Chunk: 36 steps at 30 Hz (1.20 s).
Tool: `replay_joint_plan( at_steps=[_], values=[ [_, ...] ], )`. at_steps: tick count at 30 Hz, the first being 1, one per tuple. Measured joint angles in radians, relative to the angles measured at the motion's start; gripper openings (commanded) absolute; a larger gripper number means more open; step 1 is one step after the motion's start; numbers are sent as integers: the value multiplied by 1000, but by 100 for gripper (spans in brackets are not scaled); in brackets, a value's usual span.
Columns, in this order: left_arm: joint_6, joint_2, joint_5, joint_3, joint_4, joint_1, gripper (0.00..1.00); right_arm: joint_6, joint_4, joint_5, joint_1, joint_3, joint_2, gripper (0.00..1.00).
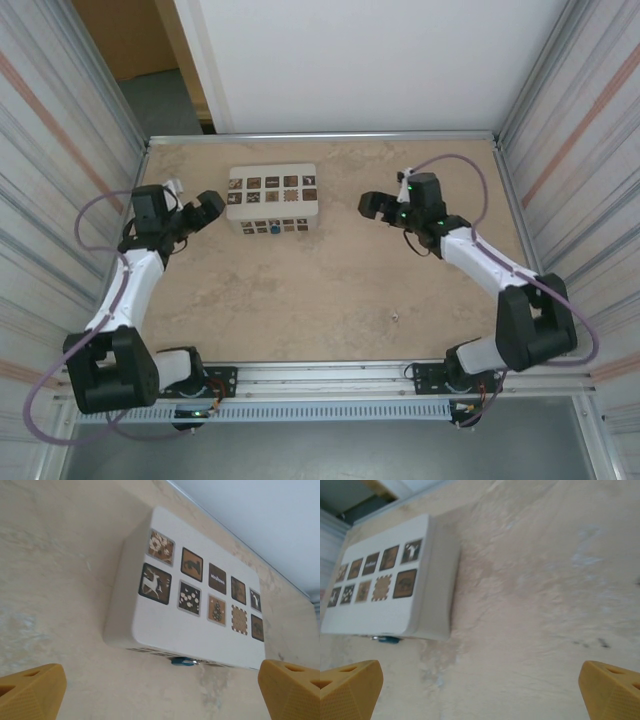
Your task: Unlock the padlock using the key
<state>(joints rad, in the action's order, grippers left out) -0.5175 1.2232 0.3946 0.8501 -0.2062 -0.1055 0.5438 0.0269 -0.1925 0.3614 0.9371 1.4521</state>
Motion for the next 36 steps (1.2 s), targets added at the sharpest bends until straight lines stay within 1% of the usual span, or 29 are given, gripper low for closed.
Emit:
replay_joint_plan(
  at_steps=[2, 6, 13, 17, 23, 27, 36],
  values=[
    [-7, 51, 38, 29, 2, 0, 99, 13, -2, -8, 35, 50, 69, 99],
    [-11, 136, 86, 75, 13, 0, 99, 35, -12, -20, 74, 130, 183, 99],
    [-13, 311, 148, 152, 47, 0, 99, 85, -50, -65, 101, 274, 379, 99],
    [-14, 410, 182, 201, 56, 3, 99, 109, -64, -88, 110, 340, 464, 99],
    [-11, 504, 201, 261, 60, 34, 99, 138, -90, -147, 122, 427, 561, 99],
    [-10, 535, 199, 281, 63, 61, 99, 156, -105, -175, 132, 467, 603, 99],
    [-3, 548, 200, 293, 61, 94, 99, 161, -109, -233, 156, 492, 623, 99]
  ],
)
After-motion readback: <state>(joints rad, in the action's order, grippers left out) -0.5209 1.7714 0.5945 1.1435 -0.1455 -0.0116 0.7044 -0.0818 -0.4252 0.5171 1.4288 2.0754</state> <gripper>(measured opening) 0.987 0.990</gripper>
